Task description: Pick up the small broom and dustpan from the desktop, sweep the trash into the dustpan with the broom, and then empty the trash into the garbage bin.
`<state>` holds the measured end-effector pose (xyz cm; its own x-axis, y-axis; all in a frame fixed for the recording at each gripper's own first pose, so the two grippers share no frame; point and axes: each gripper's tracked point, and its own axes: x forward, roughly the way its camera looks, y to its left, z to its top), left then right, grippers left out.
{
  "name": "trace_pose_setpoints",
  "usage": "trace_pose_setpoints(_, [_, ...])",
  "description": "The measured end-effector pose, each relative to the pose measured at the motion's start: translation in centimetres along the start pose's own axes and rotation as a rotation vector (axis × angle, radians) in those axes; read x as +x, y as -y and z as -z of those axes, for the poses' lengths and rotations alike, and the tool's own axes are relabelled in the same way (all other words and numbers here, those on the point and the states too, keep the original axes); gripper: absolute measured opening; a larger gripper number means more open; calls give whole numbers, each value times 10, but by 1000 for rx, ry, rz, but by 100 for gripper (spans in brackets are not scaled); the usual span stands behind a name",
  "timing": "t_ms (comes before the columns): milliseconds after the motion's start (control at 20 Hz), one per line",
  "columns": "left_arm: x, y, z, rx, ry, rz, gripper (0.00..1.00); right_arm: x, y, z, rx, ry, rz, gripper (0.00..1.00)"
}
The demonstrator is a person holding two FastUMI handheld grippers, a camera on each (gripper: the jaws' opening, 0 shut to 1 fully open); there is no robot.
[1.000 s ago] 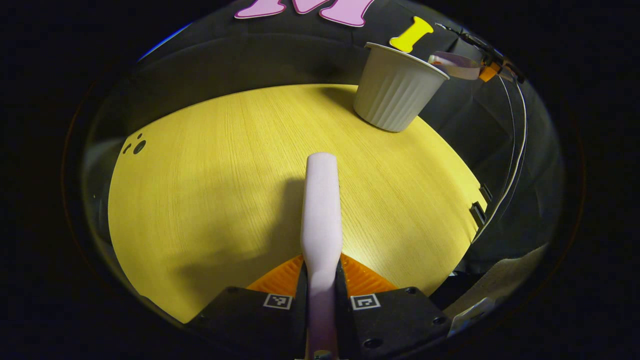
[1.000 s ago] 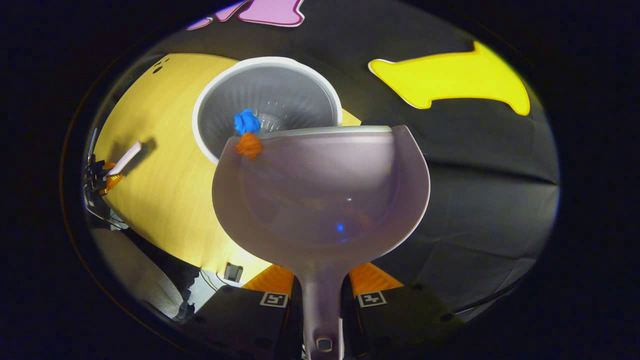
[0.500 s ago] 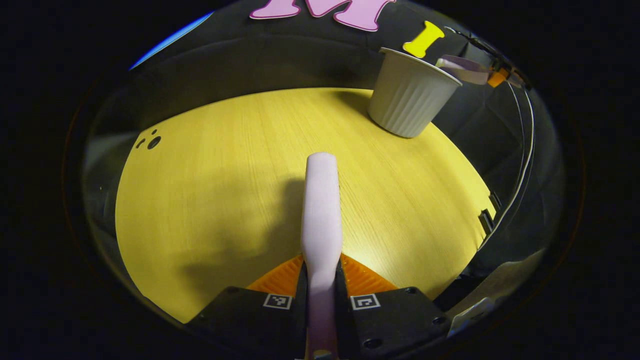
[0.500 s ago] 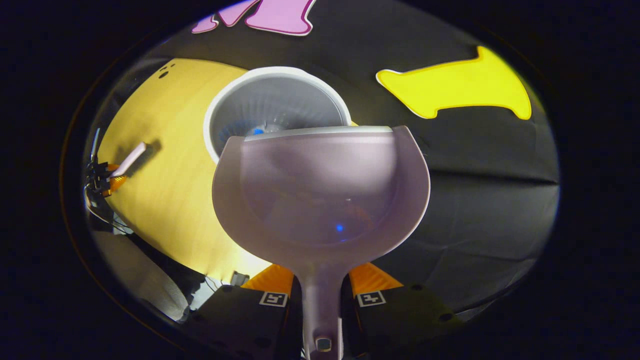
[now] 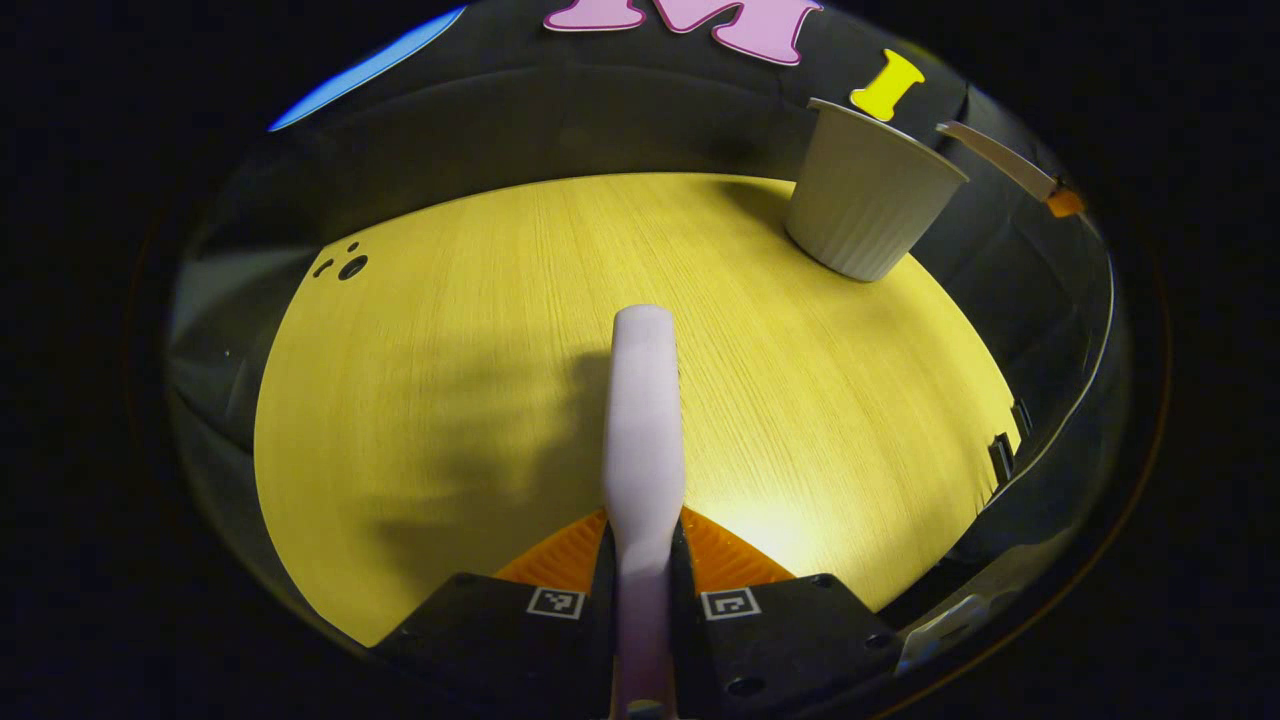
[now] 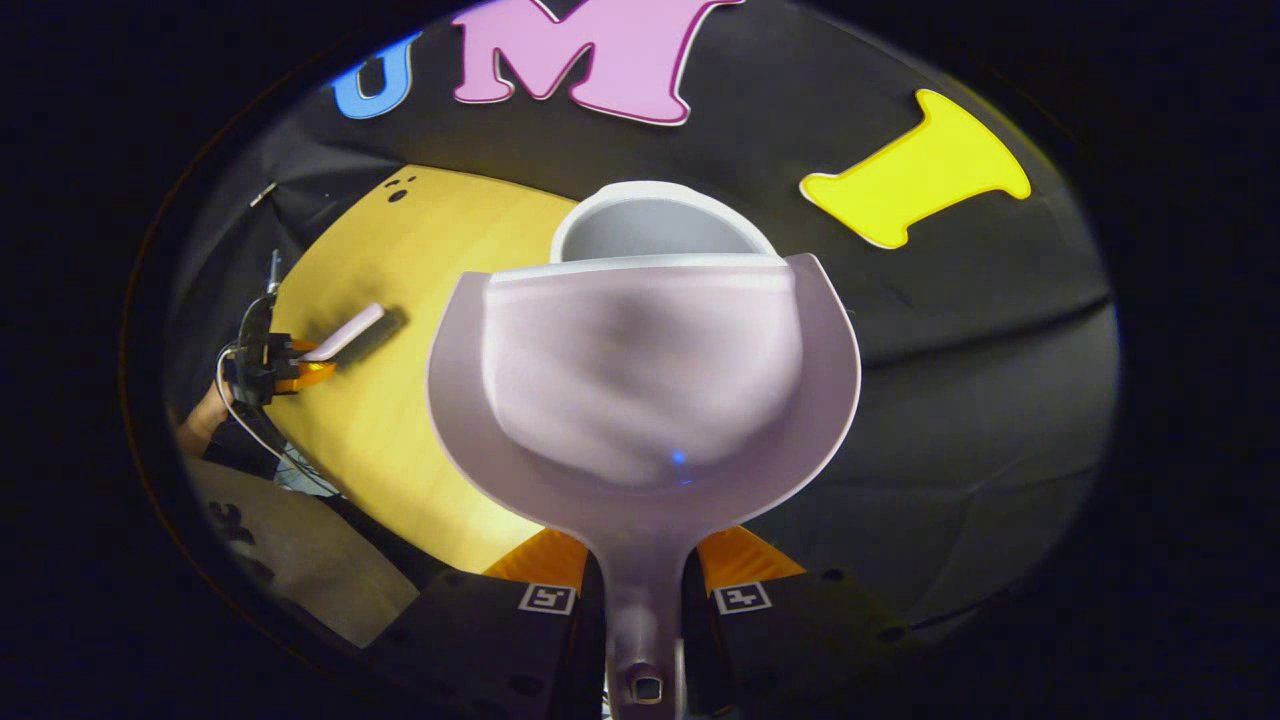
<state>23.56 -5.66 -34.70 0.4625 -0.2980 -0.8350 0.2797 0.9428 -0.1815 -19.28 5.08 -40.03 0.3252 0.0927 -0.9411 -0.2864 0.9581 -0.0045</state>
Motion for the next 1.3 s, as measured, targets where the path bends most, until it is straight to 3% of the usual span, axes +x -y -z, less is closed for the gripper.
trace_pose_setpoints(200, [1, -1, 1, -2, -2, -22, 28, 5, -47, 32, 16, 15, -73, 35])
trace_pose_setpoints(350, [3, -3, 2, 16, -11, -43, 28, 27, -76, 56, 10, 15, -81, 35])
trace_pose_setpoints(450, [5, -1, 4, 18, -16, -47, 28, 38, -92, 61, 48, 36, -92, 39])
trace_pose_setpoints(500, [6, -1, 5, 18, -16, -50, 27, 43, -101, 63, 67, 46, -105, 32])
trace_pose_setpoints(550, [7, 0, 4, 19, -17, -54, 27, 49, -112, 65, 93, 49, -131, 35])
trace_pose_setpoints(1000, [10, 0, 3, 38, -15, -80, 28, 132, -174, 113, 119, -41, -143, 35])
trace_pose_setpoints(1050, [10, -1, 3, 40, -18, -86, 28, 142, -178, 116, 133, -50, -149, 31])
trace_pose_setpoints(1100, [11, -1, 3, 42, -21, -91, 28, 152, -184, 118, 148, -58, -156, 35])
trace_pose_setpoints(1300, [12, -3, 3, 43, -27, -106, 29, 186, -195, 121, 169, -79, -144, 35])
